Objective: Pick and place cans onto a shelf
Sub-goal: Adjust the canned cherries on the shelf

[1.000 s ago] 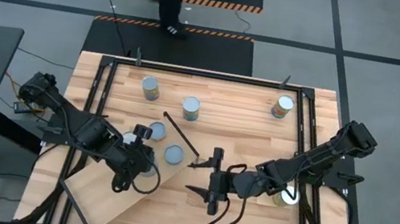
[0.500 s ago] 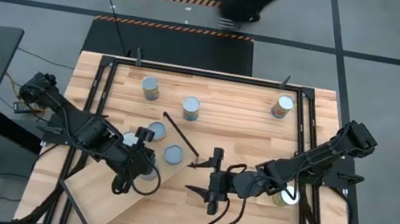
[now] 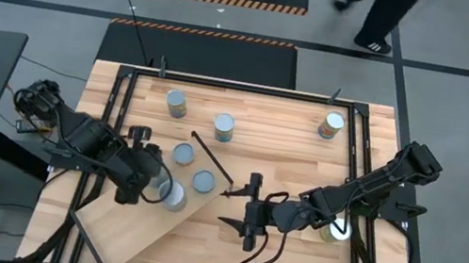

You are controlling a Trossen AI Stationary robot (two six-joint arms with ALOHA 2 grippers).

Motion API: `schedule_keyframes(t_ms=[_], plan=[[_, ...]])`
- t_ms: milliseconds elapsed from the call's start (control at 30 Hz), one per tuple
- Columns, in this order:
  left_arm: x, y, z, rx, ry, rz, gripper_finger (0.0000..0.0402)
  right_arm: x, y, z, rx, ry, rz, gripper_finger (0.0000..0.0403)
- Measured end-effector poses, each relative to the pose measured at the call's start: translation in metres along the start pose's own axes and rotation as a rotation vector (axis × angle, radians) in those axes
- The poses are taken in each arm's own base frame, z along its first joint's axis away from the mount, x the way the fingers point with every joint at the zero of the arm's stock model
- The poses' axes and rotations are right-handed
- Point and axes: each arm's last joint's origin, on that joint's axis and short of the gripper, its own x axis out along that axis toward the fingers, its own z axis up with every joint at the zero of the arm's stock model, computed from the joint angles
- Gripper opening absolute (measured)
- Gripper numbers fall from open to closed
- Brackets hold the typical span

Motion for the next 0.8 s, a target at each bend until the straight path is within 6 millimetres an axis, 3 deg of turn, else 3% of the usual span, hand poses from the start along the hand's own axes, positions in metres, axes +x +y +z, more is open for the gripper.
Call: schedule_keyframes(t_ms=[367, 800], plan=[[0.028, 0.008, -0.007, -0.023, 0.045, 0.064, 0.0005, 0.0, 0.0, 0.0, -0.003, 0.002, 0.0, 0.0276], [0.032, 0.014, -0.004, -0.031, 0.058, 0.052, 0.0007, 0.0, 0.0, 0.0, -0.003, 0.002, 0.0, 0.0276]])
